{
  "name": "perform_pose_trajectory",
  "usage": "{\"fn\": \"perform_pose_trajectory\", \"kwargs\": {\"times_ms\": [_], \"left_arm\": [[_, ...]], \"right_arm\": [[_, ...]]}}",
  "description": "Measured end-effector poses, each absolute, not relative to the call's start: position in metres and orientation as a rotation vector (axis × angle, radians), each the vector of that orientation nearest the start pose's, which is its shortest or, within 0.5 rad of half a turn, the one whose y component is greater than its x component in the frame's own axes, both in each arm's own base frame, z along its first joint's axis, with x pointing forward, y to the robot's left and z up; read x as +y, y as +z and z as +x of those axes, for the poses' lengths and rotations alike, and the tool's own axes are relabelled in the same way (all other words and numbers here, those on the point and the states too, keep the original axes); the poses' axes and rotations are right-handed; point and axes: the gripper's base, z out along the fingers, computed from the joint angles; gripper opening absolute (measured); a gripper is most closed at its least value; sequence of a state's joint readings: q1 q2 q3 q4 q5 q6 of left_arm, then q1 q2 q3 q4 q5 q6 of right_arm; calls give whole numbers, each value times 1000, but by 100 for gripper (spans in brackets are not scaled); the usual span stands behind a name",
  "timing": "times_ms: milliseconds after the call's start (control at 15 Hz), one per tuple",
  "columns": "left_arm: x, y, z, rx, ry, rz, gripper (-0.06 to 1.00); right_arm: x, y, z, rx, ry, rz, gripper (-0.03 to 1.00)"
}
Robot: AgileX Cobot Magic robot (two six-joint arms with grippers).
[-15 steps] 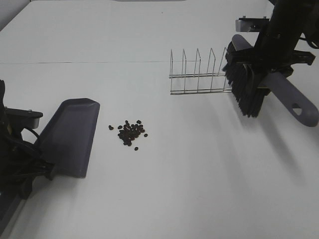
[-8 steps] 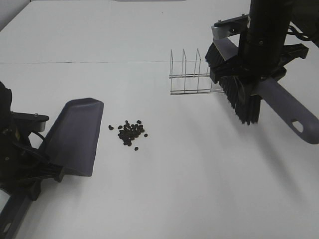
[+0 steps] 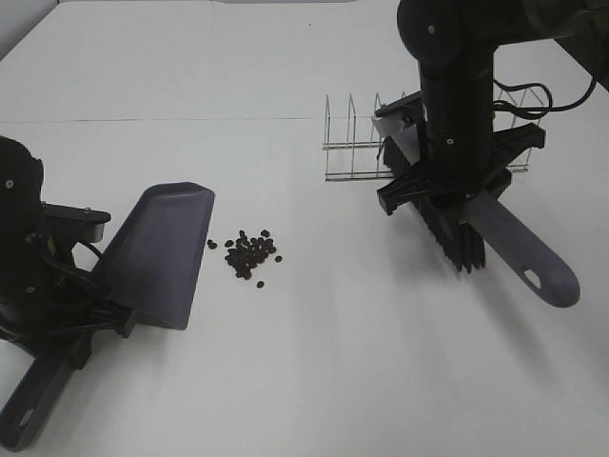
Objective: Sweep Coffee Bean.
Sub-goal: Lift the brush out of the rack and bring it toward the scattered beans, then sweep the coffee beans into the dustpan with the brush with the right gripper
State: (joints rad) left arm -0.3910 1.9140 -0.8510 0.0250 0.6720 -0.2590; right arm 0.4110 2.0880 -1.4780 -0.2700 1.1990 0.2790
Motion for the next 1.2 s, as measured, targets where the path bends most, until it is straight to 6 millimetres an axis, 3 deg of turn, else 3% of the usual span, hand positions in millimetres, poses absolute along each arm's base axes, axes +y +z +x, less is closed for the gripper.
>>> {"fn": "perform_pose_trajectory", "kwargs": {"times_ms": [333, 667, 1067, 1133, 1200], "left_arm": [[-107, 90, 266, 3189, 125, 340, 31], [-105, 89, 268, 3173, 161, 390, 31], [-105, 89, 269, 3172, 169, 399, 31], [-105, 89, 269, 3173, 168, 398, 31], [-105, 89, 269, 3173, 167, 396, 31]], "right_arm": [[171, 130, 356, 3163, -442, -376, 29], [223, 113, 358, 3214, -207, -306, 29], [308, 97, 354, 3265, 254, -239, 29], [323, 97, 357, 3244, 479, -137, 29], [330, 99, 359, 3215, 587, -97, 29]]}}
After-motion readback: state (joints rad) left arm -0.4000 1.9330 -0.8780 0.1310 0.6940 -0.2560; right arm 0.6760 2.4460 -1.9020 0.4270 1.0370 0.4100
